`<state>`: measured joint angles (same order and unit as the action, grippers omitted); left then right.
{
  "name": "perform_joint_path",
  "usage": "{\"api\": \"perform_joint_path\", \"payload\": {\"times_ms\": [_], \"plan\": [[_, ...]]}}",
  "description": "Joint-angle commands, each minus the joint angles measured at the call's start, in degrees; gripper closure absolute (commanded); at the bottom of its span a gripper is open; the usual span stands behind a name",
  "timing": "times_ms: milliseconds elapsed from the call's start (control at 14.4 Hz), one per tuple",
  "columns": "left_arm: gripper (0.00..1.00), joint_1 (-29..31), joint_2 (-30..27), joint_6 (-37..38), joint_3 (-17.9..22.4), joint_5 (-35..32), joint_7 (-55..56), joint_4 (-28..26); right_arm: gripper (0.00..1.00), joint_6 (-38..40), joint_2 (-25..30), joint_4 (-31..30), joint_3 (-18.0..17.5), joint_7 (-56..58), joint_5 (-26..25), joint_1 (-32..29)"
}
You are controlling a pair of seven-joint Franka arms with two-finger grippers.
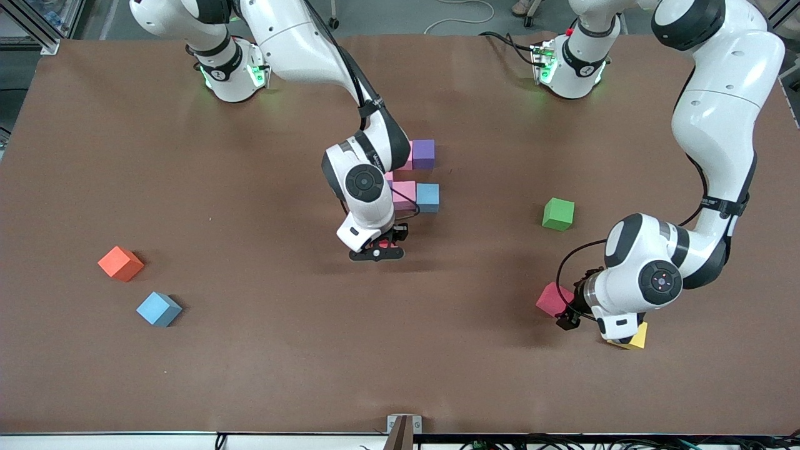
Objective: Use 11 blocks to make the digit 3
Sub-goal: 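Grasp the pink cube beside the yellow cube with the left gripper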
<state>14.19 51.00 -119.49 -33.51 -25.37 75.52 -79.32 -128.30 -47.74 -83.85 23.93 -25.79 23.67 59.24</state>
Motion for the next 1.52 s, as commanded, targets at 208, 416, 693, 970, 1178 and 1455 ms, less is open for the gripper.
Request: {"api": "perform_joint_path", "payload": {"times_ms": [208,416,693,970,1178,1455], "plan": [[0.01,-0.2,0.8,0.2,0.0,-0.8,-0.9,0.2,0.98,-0.2,0.5,-1.6,0.2,0.0,-0.4,1.6],[0.06,-0.3,1.5,0.1,0.0,-0.8,-1.1,0.1,0.98,-0.4,0.7,-2.6,0.2,0.2,-0.5,1.6],[0.25,-0.4,1.7,-0.4,0.0,-0.8,-0.9,0.2,0.97,-0.3,0.7,-3.1,0.2,1.4,-0.5,1.3],[0.69,-1.8,0.9,-0.5,-0.2,-0.9,-0.4,0.4,0.96,-0.3,0.8,-4.0,0.2,0.6,-0.4,1.4],[0.73,-1.4,0.2,-0.4,-1.3,0.3,-0.1,0.5,0.96,-0.2,0.8,-4.4,0.2,0.2,0.2,1.4],[0.8,-1.9,-0.1,-0.4,-1.8,2.3,4.8,0.4,0.96,-0.3,0.8,-4.7,0.2,-1.2,0.2,1.6]]}}
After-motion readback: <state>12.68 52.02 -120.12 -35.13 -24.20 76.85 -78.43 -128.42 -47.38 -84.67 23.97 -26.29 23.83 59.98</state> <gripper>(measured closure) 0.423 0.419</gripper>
